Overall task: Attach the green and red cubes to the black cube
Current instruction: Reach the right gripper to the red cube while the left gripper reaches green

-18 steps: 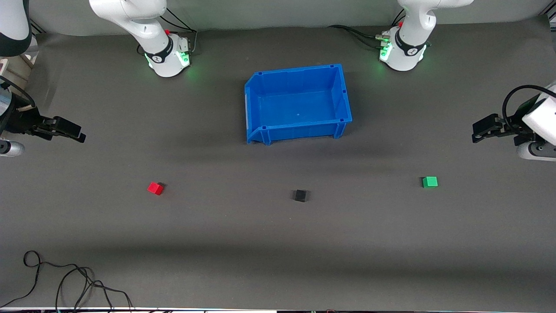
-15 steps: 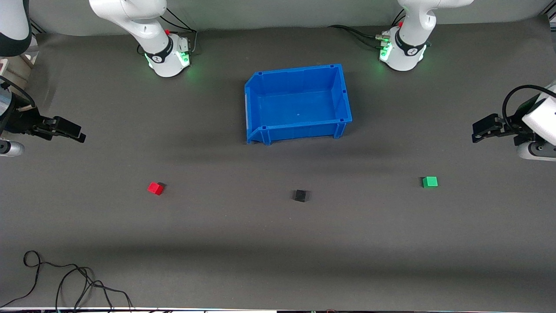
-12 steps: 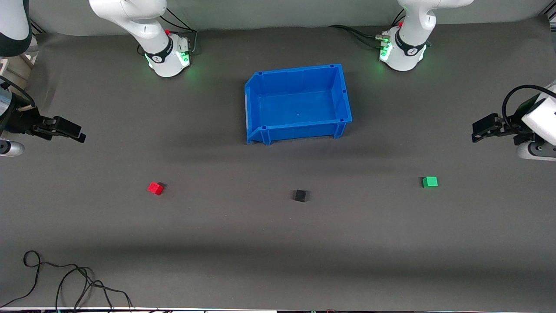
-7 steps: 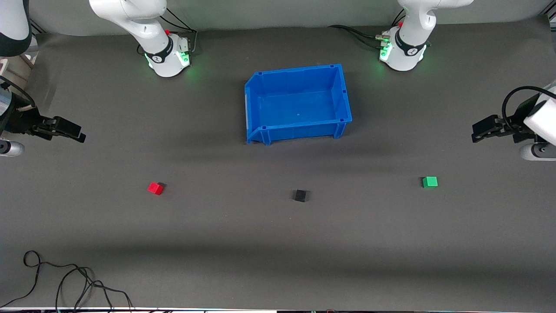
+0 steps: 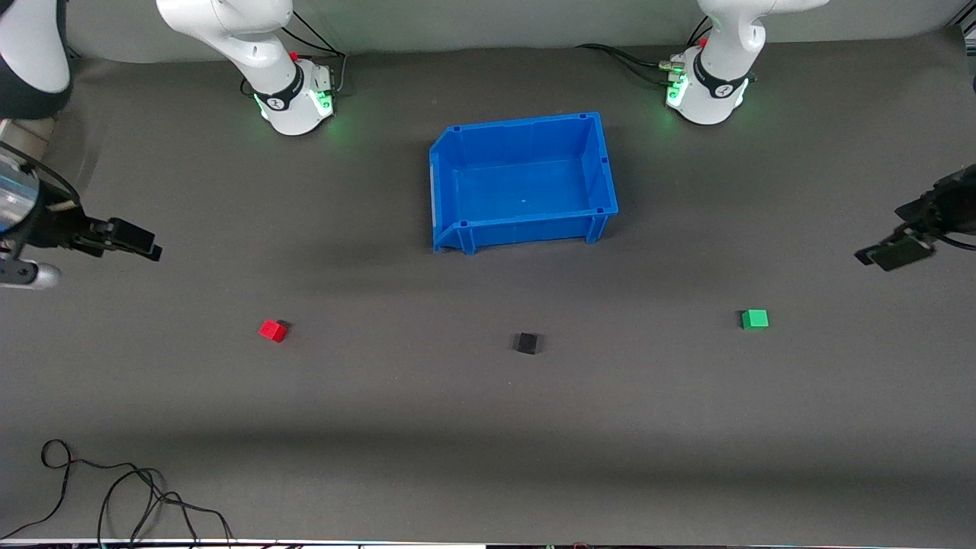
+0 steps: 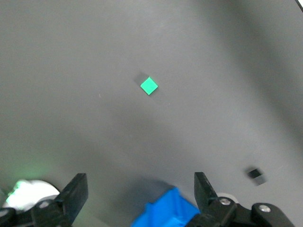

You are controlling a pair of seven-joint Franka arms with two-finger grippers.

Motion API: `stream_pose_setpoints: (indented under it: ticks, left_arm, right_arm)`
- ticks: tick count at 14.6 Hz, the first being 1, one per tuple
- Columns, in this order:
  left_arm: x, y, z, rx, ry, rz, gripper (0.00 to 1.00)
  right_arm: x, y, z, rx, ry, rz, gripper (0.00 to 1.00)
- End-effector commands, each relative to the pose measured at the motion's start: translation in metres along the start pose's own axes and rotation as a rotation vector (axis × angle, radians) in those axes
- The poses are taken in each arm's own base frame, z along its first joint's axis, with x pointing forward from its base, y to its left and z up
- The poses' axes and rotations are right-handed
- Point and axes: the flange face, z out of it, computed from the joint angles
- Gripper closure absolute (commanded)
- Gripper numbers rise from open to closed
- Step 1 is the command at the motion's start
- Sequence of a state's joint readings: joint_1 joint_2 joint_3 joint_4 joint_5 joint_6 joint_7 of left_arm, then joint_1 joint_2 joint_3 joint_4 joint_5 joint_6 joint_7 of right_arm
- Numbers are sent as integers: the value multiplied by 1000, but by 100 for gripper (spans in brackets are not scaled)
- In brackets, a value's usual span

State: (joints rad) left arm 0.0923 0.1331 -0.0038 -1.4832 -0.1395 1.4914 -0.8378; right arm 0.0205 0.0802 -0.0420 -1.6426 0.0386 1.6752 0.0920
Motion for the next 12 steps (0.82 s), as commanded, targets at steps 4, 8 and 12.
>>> stream_pose_setpoints:
  ticks: [4, 8, 12]
  left_arm:
    - [45, -38, 35, -88, -172, -431, 0]
    - [50, -40, 65, -106, -202, -582, 0]
    - [80, -62, 119, -220, -291, -692, 0]
  right_arm:
    - [34, -4, 103, -11, 10, 19, 1]
    - [54, 2, 180, -17, 38, 34, 1]
    - [65, 4, 254, -13, 79, 99, 1]
